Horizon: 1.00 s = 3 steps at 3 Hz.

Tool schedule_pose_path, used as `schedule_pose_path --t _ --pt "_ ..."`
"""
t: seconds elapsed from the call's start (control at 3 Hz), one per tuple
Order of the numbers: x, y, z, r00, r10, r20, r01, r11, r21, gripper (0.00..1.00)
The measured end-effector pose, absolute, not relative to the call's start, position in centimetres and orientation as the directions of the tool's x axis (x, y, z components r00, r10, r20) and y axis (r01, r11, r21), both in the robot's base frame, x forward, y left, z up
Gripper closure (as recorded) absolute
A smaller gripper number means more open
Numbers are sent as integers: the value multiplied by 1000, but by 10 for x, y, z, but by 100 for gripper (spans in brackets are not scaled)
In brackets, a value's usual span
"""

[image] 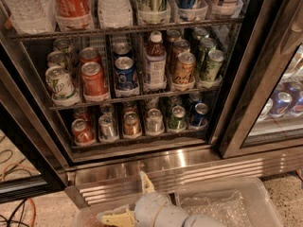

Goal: Pick orange can from bottom shelf of fridge

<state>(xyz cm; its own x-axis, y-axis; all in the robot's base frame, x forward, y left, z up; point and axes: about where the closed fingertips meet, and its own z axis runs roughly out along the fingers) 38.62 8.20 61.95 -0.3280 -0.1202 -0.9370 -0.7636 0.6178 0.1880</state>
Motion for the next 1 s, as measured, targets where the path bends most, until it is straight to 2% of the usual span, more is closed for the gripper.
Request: schedule_pose_path --t 1.0 --pt "413 82 613 -331 -62 -942 -695 691 199 0"
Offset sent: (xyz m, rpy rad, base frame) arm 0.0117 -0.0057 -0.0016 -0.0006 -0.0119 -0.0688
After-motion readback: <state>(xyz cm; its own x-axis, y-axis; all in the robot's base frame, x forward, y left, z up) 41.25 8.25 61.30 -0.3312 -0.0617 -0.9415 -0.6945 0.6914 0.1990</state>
